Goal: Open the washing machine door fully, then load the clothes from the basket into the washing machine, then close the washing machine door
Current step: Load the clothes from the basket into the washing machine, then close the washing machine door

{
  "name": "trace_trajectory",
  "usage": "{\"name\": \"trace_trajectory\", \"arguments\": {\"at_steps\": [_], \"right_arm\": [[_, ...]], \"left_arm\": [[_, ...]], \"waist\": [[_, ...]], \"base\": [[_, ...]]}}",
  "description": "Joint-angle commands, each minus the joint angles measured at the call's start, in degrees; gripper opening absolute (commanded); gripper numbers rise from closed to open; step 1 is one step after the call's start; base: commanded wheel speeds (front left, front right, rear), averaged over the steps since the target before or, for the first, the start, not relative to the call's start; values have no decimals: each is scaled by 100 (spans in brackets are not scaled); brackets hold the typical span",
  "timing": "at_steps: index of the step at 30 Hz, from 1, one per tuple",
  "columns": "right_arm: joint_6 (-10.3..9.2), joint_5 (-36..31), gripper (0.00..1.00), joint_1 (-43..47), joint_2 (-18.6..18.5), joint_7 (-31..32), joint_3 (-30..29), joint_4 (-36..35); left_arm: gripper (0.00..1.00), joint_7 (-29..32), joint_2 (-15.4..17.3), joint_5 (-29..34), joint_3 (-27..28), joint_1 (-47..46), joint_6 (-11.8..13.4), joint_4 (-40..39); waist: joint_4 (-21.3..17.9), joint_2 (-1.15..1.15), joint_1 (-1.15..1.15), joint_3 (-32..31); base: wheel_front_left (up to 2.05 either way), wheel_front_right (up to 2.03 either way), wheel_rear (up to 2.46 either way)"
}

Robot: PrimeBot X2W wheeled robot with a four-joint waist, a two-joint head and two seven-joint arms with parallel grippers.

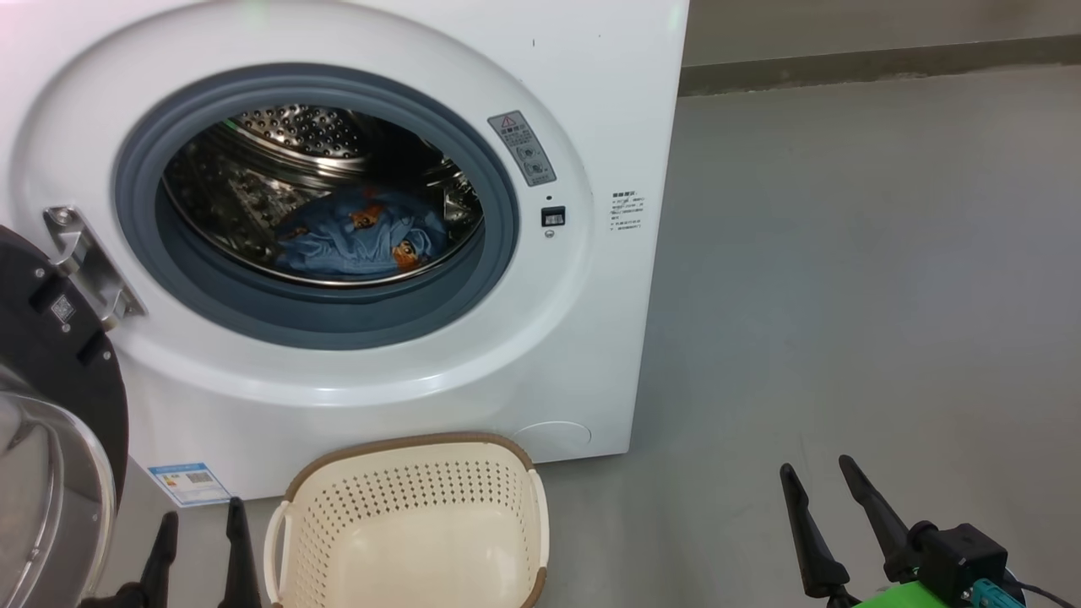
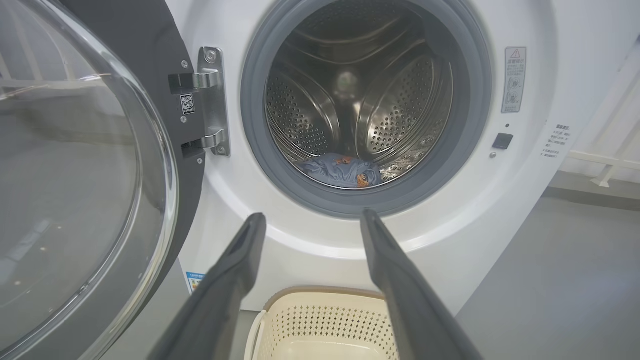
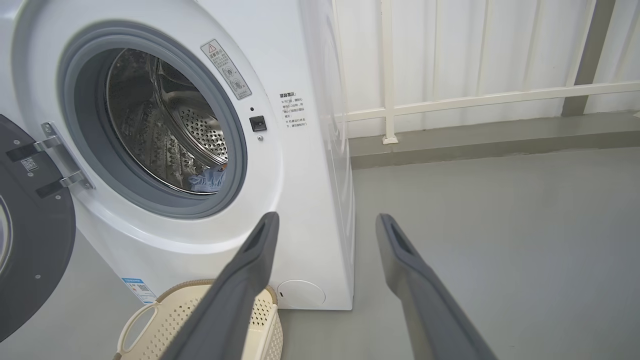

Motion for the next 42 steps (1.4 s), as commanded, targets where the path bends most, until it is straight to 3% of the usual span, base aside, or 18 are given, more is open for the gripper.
{"name": "trace_trajectory", "arguments": {"at_steps": [1, 42], "right_arm": [[8, -42, 100, -42, -54, -27, 194, -105], [8, -55, 100, -1, -77, -27, 167, -129]], "left_arm": [[100, -37, 89, -23, 183, -33, 27, -185], [100, -37, 88, -63, 138, 162, 23, -372]], "waist": [[-10, 0, 0, -23], [-7, 0, 0, -51]], "base": [[0, 0, 0], [0, 0, 0]]}}
